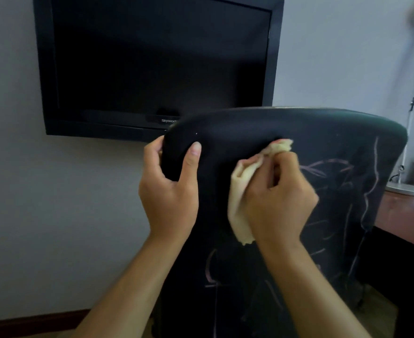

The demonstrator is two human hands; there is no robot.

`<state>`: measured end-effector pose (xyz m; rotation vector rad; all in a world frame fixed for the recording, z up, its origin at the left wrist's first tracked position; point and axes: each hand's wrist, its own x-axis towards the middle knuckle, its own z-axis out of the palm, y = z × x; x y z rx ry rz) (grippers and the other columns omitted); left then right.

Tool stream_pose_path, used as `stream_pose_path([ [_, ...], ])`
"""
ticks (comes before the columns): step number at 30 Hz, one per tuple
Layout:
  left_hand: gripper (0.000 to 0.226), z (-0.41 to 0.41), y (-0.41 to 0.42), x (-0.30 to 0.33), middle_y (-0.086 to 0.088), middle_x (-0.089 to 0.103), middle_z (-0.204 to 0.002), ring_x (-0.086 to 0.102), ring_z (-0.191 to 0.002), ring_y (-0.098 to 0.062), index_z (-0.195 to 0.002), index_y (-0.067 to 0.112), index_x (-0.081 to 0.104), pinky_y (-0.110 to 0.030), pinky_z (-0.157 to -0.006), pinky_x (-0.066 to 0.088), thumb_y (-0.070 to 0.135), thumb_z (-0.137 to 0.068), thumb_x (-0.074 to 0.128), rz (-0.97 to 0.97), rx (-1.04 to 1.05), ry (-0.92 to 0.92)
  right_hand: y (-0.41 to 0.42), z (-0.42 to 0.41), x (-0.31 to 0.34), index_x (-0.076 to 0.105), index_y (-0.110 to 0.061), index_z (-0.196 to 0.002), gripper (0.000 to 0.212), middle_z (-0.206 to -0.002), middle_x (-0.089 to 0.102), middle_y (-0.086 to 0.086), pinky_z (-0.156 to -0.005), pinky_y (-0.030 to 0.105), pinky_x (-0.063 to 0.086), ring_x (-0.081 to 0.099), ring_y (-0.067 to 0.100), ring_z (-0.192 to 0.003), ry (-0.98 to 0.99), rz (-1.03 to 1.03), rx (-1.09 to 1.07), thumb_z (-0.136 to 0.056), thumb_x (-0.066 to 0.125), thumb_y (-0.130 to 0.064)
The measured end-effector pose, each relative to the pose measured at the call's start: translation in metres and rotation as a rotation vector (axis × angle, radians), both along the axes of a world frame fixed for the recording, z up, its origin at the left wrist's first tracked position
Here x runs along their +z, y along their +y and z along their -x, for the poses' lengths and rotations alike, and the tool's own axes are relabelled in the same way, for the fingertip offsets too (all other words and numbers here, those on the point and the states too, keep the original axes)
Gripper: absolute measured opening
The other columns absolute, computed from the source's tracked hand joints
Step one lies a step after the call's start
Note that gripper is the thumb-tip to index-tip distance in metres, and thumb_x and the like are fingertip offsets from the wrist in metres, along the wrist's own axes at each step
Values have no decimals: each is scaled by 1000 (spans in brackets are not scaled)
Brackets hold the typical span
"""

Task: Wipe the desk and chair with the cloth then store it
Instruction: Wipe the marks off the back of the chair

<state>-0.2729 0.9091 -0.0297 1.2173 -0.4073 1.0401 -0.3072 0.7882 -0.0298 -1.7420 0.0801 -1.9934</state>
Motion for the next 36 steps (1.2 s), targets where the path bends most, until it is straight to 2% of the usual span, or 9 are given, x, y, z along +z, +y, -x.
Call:
stream_pose_path([
  [5, 37, -7, 5, -1, 11, 68, -101, 66, -93, -5, -119, 20, 58, -29, -81, 56, 43, -92, 66, -23, 45, -30, 40, -10, -15, 64, -15, -76, 22, -61, 59, -2, -46, 29, 39, 51, 16, -51, 22, 359, -6, -92, 51, -21],
  [10, 34, -18, 7, 0, 10, 68, -99, 66, -93, -7, -119, 17, 59, -32, -82, 56, 40, -94, 65, 0, 37, -43, -48, -12, -4, 64, -13, -84, 9, -61, 58, 7, -55, 30, 23, 59, 36, -59, 27, -94, -100, -91, 61, -17],
  [13, 35, -24, 8, -1, 11, 66, -98, 65, -91, -6, -119, 17, 58, -28, -80, 54, 42, -95, 62, -17, 73, -68, -33, -14, -3, 66, -13, -91, 10, -64, 61, 6, -59, 35, 32, 61, 37, -64, 15, -224, -78, -93, 58, -17],
  [19, 35, -38, 27, -3, 16, 64, -100, 63, -92, -1, -118, 14, 57, -20, -80, 51, 41, -96, 60, -16, 112, -97, 41, -30, -22, 64, -16, -76, 18, -60, 58, -1, -44, 34, 42, 53, 19, -49, 12, 320, -79, -91, 55, -15],
  [26, 34, -48, 30, -3, 19, 62, -95, 61, -87, 5, -121, 13, 56, -11, -73, 46, 38, -99, 56, -49, 115, -91, 4, -32, 1, 59, -13, -82, 15, -63, 53, -7, -53, 20, 30, 48, 13, -53, -86, -80, -73, -96, 54, -16],
  [29, 36, -51, 37, -7, 20, 63, -98, 62, -89, 4, -121, 13, 56, -14, -74, 48, 40, -97, 56, -36, 101, -88, 46, -42, -26, 61, -13, -75, 26, -64, 56, 1, -55, 31, 37, 51, 19, -56, -55, 304, -108, -98, 48, -15],
  [31, 40, -51, 41, -5, 17, 64, -98, 63, -89, 1, -120, 14, 56, -17, -73, 50, 45, -96, 54, -39, 83, -79, 53, -42, -28, 61, -14, -72, 32, -64, 56, 0, -53, 25, 32, 49, 16, -55, -3, 520, -76, -100, 46, -17],
  [33, 41, -53, 44, -5, 11, 66, -98, 65, -89, -5, -120, 15, 55, -27, -73, 54, 49, -95, 51, -46, 60, -68, 56, -40, -5, 63, -16, -74, 29, -66, 58, -3, -57, 20, 18, 49, 13, -56, -14, 556, -88, -99, 49, -21],
  [36, 23, -56, 45, -8, 7, 68, -93, 67, -83, -15, -116, 15, 56, -37, -68, 53, 31, -99, 52, -17, -41, -57, 76, -37, 46, 69, -16, -83, 14, -69, 62, -3, -54, 25, 19, 51, 13, -58, -68, 583, -99, -91, 57, -15],
])
